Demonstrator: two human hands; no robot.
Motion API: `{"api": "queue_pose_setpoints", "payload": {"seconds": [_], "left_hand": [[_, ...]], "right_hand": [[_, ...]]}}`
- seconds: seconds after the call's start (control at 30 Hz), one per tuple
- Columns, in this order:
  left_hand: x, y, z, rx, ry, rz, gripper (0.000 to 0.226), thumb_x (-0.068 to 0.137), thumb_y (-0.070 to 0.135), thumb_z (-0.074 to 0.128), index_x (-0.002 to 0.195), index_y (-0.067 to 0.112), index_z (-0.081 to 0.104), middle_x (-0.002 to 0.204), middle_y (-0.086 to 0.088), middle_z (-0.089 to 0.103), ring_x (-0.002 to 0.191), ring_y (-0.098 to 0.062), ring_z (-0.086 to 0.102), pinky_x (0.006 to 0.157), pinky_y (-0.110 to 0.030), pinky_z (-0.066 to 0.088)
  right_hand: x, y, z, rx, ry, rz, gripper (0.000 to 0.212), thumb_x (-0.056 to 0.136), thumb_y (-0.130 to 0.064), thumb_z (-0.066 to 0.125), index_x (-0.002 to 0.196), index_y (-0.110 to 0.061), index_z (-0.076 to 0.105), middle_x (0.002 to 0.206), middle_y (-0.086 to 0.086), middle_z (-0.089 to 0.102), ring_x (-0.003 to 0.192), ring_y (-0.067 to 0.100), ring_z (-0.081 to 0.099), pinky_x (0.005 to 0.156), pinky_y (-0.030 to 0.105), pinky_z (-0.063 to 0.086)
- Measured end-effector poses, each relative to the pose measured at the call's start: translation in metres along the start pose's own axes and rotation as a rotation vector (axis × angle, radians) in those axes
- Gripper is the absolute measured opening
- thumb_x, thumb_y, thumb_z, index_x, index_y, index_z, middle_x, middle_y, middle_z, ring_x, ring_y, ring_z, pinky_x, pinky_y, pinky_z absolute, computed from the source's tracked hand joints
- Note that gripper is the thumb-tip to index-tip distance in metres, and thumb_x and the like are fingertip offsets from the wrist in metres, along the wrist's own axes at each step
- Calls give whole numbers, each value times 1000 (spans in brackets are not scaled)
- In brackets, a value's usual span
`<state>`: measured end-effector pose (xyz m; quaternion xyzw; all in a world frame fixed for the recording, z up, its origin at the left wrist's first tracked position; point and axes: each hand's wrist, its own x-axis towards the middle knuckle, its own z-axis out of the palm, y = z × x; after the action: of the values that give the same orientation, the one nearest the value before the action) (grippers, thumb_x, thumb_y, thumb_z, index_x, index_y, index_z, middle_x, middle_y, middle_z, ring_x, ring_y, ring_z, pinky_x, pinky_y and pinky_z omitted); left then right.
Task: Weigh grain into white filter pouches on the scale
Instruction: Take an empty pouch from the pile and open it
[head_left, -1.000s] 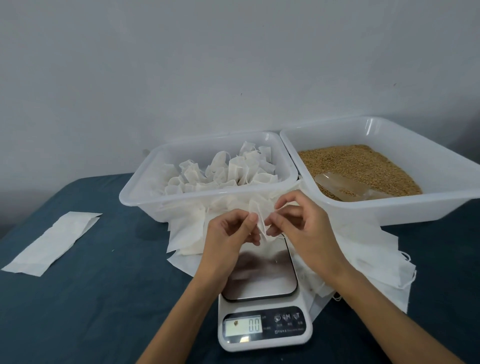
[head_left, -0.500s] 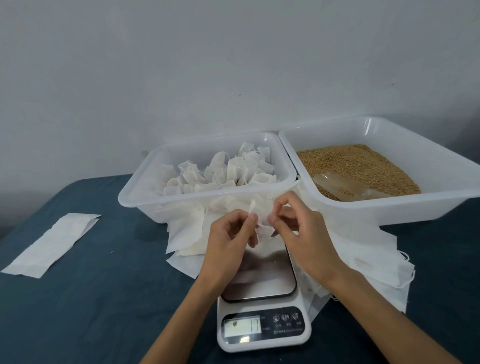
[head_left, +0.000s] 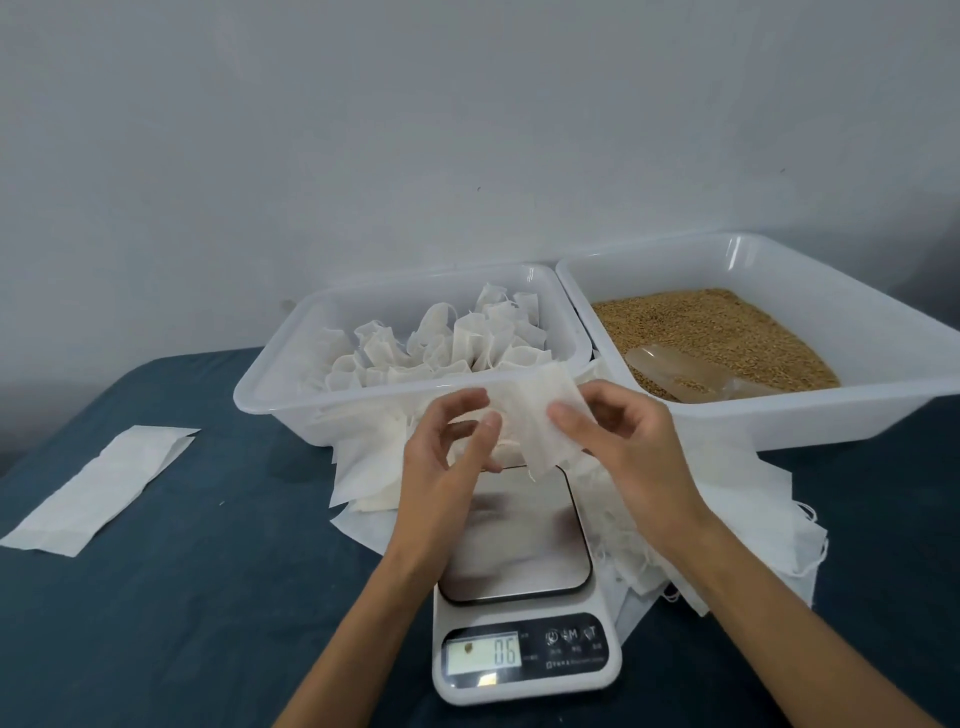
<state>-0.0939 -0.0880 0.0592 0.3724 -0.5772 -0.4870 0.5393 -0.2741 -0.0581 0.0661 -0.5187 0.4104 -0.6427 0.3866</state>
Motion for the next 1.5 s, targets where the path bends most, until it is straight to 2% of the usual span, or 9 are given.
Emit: {"api": "queue_pose_setpoints", "payload": {"seconds": [0.17, 0.37, 0.57, 0.67, 0.8, 0.93, 1.07, 1.17, 1.5], "left_hand": [[4, -4, -5, -230, -181, -221, 47, 92, 42, 76, 129, 14, 71, 118, -12, 77, 106, -28, 75, 80, -37, 62], [3, -6, -9, -112, 44, -67, 7, 91, 9, 78, 98, 9, 79, 105, -21, 77, 97, -31, 75, 91, -44, 59], [0, -3, -5, -21, 35, 34, 5, 93, 7, 76, 98, 5, 77, 100, -22, 75, 91, -34, 71, 86, -45, 56], [1, -2, -5, -79, 58, 0, 10, 94, 13, 75, 101, 6, 76, 95, -10, 77, 76, -22, 67, 73, -31, 57], [4, -4, -6, -138, 86, -52, 14, 96, 12, 73, 100, -2, 73, 83, -8, 66, 61, -19, 55, 66, -25, 55], [2, -3, -5, -122, 61, -25, 15, 97, 8, 71, 109, 0, 72, 85, -9, 69, 64, -18, 58, 68, -25, 56], [2, -3, -4, -93, 64, 20, 33, 98, 1, 68, 126, 17, 64, 89, 3, 68, 75, -13, 66, 72, -27, 59], [2, -2, -1, -16, -12, 52, 13, 102, 4, 64, 111, 10, 71, 93, 0, 72, 78, -13, 65, 72, -30, 57], [4, -3, -6, -46, 73, -26, 18, 101, 1, 63, 105, 9, 78, 92, 1, 74, 72, -12, 64, 57, -23, 51]], "right_hand": [[0, 0, -1, 119, -97, 64, 18, 89, -24, 75, 100, -9, 75, 100, 11, 75, 90, 19, 70, 81, 30, 57], [-6, 8, 5, -722, 168, -375, 9, 83, -17, 82, 85, -15, 73, 94, -7, 55, 68, 2, 51, 71, 9, 38], [-10, 7, 12, -505, 43, -246, 7, 90, -17, 76, 87, -15, 70, 78, -14, 62, 50, 10, 44, 56, 15, 35], [-9, 5, 9, -344, 75, -167, 10, 96, -23, 70, 88, -18, 67, 74, -8, 68, 45, 5, 50, 49, 16, 38], [-5, 5, 2, -197, 108, -89, 16, 98, -30, 66, 89, -17, 63, 58, -5, 63, 35, 24, 52, 40, 27, 38], [-6, 8, 4, -152, -32, -63, 26, 96, -38, 68, 95, -13, 72, 89, 9, 74, 43, 26, 60, 43, 29, 42], [-5, 12, 1, -165, 15, -38, 33, 98, -41, 64, 89, -9, 68, 74, 27, 66, 41, 31, 64, 40, 30, 40], [-2, 13, -2, -134, 22, -30, 46, 97, -38, 65, 88, 7, 60, 77, 40, 58, 40, 32, 63, 38, 29, 36], [-10, 0, 7, -343, -48, -163, 48, 98, -45, 60, 62, -17, 46, 49, 3, 38, 42, 21, 65, 40, 35, 39]]}}
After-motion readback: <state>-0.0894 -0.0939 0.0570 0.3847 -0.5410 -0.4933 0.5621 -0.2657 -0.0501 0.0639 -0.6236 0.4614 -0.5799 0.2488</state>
